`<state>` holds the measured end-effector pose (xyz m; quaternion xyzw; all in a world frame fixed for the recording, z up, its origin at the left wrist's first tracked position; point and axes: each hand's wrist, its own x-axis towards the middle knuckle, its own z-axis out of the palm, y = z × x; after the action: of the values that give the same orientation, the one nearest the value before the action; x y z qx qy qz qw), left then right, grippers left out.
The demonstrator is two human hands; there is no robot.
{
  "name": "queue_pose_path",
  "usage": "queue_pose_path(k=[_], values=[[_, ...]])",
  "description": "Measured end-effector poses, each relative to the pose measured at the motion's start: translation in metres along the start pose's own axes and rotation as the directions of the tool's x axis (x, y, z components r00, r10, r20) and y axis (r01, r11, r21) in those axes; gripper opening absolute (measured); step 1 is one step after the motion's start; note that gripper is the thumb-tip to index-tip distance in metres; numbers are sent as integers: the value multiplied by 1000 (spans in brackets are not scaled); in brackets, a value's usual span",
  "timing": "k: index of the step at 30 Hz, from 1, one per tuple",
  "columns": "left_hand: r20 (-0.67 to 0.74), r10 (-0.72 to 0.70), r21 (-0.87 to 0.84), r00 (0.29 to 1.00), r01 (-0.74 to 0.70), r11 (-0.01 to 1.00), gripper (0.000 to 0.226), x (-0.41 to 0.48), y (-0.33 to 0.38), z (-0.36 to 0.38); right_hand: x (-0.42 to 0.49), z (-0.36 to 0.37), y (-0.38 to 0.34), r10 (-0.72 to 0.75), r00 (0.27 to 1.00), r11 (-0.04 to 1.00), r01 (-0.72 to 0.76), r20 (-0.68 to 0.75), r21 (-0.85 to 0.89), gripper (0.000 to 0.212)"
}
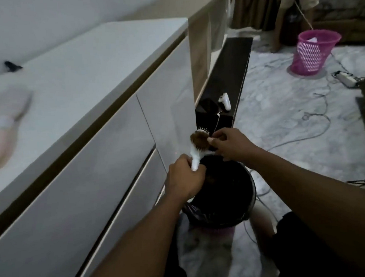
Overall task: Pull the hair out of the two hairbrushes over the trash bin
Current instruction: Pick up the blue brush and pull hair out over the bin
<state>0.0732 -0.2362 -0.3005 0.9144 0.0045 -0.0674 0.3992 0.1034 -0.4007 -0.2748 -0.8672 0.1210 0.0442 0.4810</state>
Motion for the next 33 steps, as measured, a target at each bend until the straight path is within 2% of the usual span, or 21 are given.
queue_pose_path(k=[3,7,11,13,15,19,25,30,33], values=[[46,-70,-33,996,72,997,22,20,-35,35,20,28,49,132,988,984,-141,85,113,27],[142,-176,-81,974,189,979,25,44,-79,82,45,68,116,335,921,870,-383,199,309,44],[238,-226,-76,945,250,965,24,65,-121,126,69,98,166,447,855,747,-518,262,416,25],[307,-235,-91,922,274,958,25,72,-138,142,79,107,185,456,847,725,-532,274,437,13],[370,-237,-116,898,297,948,28,78,-151,157,85,115,204,466,836,719,-548,290,427,11],[468,-193,-130,862,284,950,28,96,-159,179,101,123,227,526,816,711,-577,241,402,25],[464,-164,-130,871,251,959,27,116,-164,188,126,132,231,535,823,719,-563,192,408,21],[513,-218,-208,830,366,907,26,118,-153,189,126,123,234,504,853,775,-515,134,366,21],[473,-195,-188,859,314,931,23,116,-149,192,125,117,234,509,844,731,-527,167,434,25]])
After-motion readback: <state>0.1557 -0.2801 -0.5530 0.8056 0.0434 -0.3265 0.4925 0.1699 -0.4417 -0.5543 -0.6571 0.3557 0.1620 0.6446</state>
